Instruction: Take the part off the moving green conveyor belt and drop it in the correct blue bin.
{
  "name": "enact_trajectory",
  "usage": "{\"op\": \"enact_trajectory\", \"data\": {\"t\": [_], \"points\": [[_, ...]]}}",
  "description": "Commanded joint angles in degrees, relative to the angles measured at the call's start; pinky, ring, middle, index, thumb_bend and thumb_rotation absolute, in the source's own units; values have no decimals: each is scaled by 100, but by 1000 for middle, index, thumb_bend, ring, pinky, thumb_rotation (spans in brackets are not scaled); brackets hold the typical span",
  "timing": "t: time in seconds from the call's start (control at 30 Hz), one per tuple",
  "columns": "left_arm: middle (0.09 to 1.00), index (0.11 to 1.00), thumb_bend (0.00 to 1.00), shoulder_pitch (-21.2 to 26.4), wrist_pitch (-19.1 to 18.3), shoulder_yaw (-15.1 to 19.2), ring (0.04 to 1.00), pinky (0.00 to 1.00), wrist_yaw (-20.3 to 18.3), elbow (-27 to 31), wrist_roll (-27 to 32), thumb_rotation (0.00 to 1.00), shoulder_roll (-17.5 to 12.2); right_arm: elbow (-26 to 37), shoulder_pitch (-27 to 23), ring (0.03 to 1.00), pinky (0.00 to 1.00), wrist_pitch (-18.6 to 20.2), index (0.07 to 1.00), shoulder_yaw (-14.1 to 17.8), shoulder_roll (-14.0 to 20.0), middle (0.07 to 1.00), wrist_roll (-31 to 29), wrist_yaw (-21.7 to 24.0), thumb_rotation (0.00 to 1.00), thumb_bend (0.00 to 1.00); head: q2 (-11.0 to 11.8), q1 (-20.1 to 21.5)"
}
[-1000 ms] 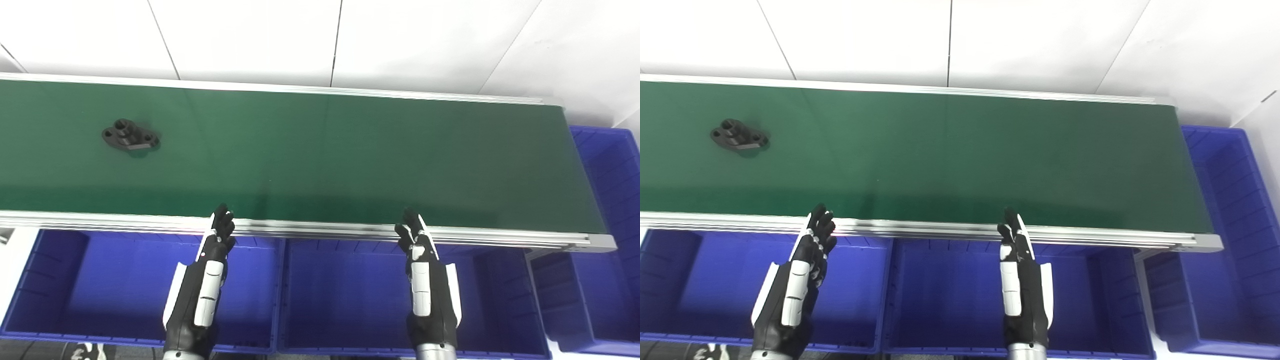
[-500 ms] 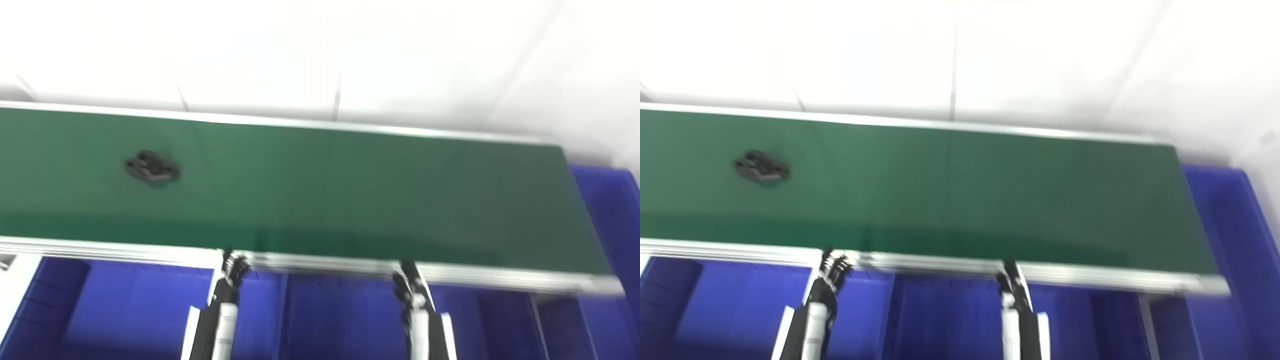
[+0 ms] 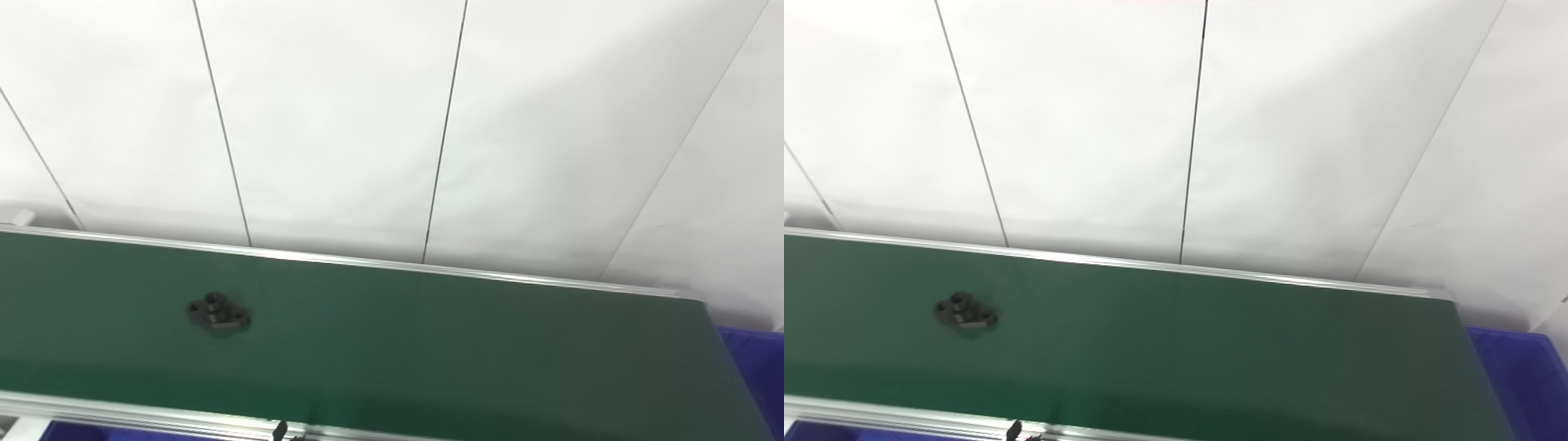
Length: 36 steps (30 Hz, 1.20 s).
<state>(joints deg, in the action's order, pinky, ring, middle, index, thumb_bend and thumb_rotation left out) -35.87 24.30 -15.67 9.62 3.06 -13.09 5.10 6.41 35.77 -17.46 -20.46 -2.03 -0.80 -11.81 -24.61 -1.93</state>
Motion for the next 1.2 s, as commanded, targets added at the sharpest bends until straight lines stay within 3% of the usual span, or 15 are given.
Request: {"op": "enact_trajectory", "data": {"t": [0.0,0.13,0.33,0.4,0.53,0.57,0.73,0.93,1.0,1.17], "points": [[909,984,465,20,148,-447,883,959,57,11,-226,1000,610,87,-29,919,934,-361,973,17,-128,968,-27,186,1000,751,0,-88],[913,992,447,-46,-133,-524,894,977,-6,181,-281,1000,619,95,-14,923,936,-374,981,151,-153,971,-40,281,1000,759,-51,-222],[904,974,447,-180,-268,-648,909,993,-5,428,-323,1000,603,267,103,928,912,-352,999,221,-215,985,5,383,1000,766,-303,-213],[894,964,455,-242,-444,-700,903,987,-21,639,-366,1000,587,468,169,936,914,-223,1000,194,-227,990,48,409,1000,764,-745,-162],[877,939,427,-386,-927,-812,878,964,-142,1131,-322,1000,526,805,284,955,933,-33,1000,142,-256,994,199,464,1000,760,-1146,-63],[891,949,450,-393,-1018,-829,892,982,-194,1209,-251,1000,497,860,308,960,949,-1,1000,127,-270,994,186,482,1000,750,-1153,-57],[889,951,503,-354,-1151,-845,862,829,-211,1298,-220,919,432,971,357,968,999,81,1000,92,-315,989,196,526,1000,672,-1204,-54],[881,952,531,-366,-1205,-895,855,843,-247,1317,-43,864,418,1072,304,965,1000,155,1000,66,-188,990,243,653,1000,615,-1203,-77],[881,953,521,-345,-1206,-903,858,839,-248,1311,-30,848,402,1222,230,970,1000,278,1000,34,-65,999,237,800,874,621,-1195,-71],[872,945,486,-332,-1170,-899,849,829,-162,1270,-102,823,428,1782,-109,922,929,688,1000,67,59,962,1127,947,778,693,-1259,-104]]}}
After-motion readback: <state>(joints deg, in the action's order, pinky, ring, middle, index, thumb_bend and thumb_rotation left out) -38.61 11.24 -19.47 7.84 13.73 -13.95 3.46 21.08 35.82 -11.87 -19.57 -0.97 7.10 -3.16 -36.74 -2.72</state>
